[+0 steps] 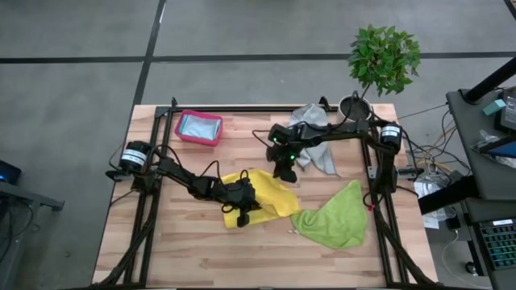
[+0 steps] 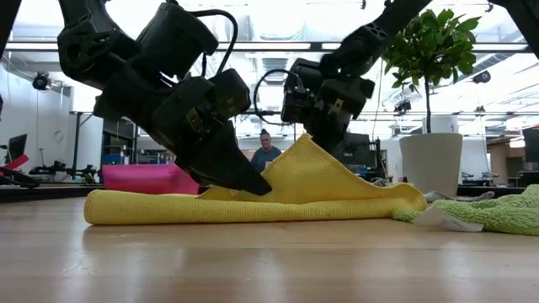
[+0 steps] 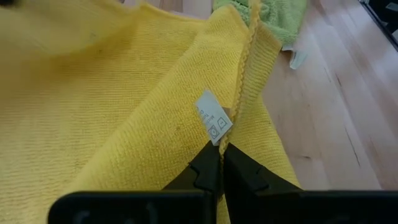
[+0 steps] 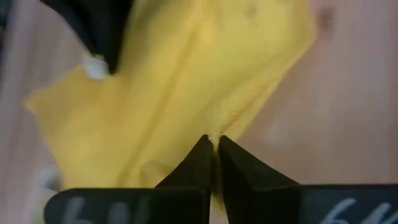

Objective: Fold microfiber towels
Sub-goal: Fold the yellow microfiber cloth

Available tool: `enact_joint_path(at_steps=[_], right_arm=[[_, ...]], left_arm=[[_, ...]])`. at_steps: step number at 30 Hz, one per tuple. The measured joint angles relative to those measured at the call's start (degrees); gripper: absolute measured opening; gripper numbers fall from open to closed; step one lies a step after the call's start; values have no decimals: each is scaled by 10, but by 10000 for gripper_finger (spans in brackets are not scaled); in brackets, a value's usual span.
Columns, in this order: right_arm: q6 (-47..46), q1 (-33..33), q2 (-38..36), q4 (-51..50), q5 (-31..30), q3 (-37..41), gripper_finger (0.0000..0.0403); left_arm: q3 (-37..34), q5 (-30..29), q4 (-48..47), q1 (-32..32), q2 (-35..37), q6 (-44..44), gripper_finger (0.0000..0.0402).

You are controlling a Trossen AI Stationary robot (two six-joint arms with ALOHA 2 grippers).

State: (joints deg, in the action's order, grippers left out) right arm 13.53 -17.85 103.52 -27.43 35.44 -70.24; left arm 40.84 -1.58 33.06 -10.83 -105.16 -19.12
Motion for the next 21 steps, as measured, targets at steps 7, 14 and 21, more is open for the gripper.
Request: enact_joint_path(at_steps=[7, 14, 21], right_arm=[[71, -5, 0, -78, -181, -61, 13], [75, -9, 0, -86, -190, -76, 58], [75, -20, -1, -117, -249, -96, 141]], left_arm=[[0, 0, 18, 0, 0, 0, 0], [0, 0, 26, 0, 3, 0, 0], [0, 0, 26, 0, 3, 0, 0]])
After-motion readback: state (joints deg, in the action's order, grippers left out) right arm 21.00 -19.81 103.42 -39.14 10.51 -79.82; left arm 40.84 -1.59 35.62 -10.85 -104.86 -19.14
